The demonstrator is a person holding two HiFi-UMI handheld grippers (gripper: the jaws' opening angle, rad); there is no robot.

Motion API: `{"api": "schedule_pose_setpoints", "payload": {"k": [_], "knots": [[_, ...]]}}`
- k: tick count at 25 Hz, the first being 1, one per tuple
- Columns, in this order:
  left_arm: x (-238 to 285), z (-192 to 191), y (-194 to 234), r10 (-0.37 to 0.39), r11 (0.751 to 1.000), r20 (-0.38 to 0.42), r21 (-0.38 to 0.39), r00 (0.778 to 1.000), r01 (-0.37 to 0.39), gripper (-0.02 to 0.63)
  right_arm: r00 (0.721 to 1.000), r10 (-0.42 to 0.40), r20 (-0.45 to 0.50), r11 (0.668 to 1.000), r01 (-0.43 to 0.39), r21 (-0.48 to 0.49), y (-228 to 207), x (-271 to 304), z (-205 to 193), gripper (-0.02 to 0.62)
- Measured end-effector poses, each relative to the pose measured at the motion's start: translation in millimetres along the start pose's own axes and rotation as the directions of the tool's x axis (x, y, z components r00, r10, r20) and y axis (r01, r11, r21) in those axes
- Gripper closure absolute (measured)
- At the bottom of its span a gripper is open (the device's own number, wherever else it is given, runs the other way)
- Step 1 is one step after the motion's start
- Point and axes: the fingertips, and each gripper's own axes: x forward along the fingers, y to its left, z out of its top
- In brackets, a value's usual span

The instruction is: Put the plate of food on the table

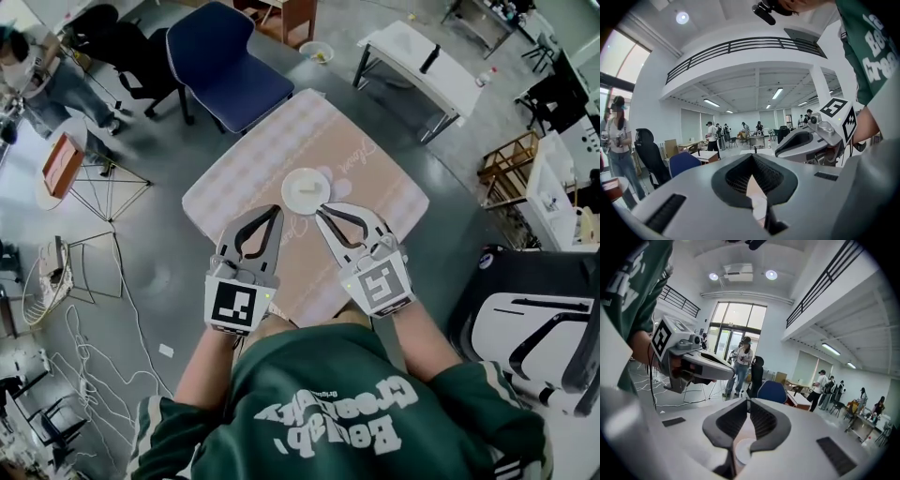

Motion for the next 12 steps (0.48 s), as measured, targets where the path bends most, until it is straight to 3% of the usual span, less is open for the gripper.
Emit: {"api": "schedule_pose_setpoints", "payload": {"k": [5,9,12], "knots": [[-20,19,-11,-0.028,1.0,0.043,0.015,0.999,0.027,0.597,0.993,0.041,0.111,0.999,-0.044,0.02,25,-23,33,0.58],[-32,22,-18,-0.054,0.999,0.052,0.011,0.997,0.053,0.597,0.99,0.004,0.138,1.0,-0.004,0.001,31,-32,46,0.58],[-36,23,-25,-0.066,0.998,0.057,0.011,0.996,0.065,0.597,0.988,-0.026,0.154,0.998,0.018,0.054,29,-38,47,0.58]]}}
